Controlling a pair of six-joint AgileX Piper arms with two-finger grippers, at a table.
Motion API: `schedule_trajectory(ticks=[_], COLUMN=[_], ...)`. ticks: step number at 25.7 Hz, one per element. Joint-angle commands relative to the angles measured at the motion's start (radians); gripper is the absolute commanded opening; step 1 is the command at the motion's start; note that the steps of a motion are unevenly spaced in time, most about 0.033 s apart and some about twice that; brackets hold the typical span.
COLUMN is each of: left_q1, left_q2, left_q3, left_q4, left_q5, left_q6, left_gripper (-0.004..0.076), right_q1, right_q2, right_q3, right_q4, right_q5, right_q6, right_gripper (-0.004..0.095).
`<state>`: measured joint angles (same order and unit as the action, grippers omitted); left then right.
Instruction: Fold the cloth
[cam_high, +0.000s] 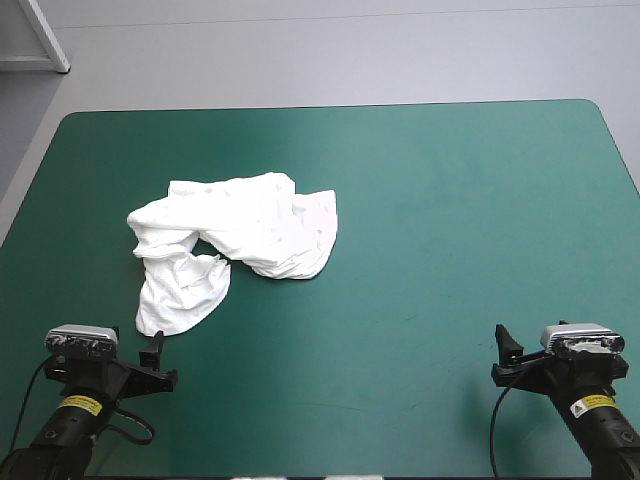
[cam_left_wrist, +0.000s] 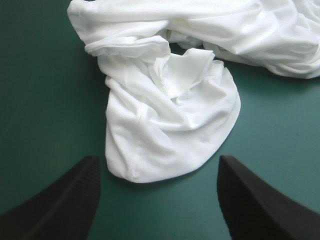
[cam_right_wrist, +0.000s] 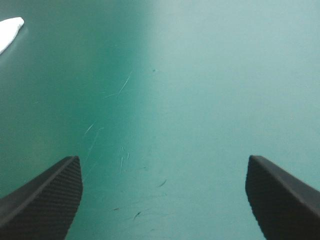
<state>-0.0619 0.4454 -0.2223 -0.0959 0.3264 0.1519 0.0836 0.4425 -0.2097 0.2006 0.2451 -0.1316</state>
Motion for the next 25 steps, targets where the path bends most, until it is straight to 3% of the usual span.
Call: schedule_trajectory(ticks=[1, 5, 15, 19, 25], left_q1=[0.001, 0.001, 0.001, 0.001, 0.001], left_q2=[0.013, 0.013, 0.013, 0.026, 0.158], left_q3=[-0.036, -0.036, -0.036, -0.101, -0.316], left_q4=[-0.002, 0.009, 0.009, 0.009, 0.096], left_q5=[-0.077, -0.076, -0.054, 0.058, 0.294], left_q6=[-0.006, -0.003, -0.003, -0.002, -0.066], left_gripper=[0.0486, 0.0486, 0.0486, 0.0486, 0.0473], right_q1=[0.002, 0.002, 0.002, 0.002, 0.002], right_q2=[0.01, 0.01, 0.01, 0.014, 0.074], right_q3=[-0.042, -0.084, -0.09, -0.132, -0.239], right_q4=[0.005, 0.005, 0.01, 0.023, 0.023], right_q5=[-0.062, 0.033, 0.023, 0.112, 0.16], right_q6=[-0.056, -0.083, -0.079, -0.1, -0.16], right_gripper=[0.0833, 0.0833, 0.0833, 0.0833, 0.0833])
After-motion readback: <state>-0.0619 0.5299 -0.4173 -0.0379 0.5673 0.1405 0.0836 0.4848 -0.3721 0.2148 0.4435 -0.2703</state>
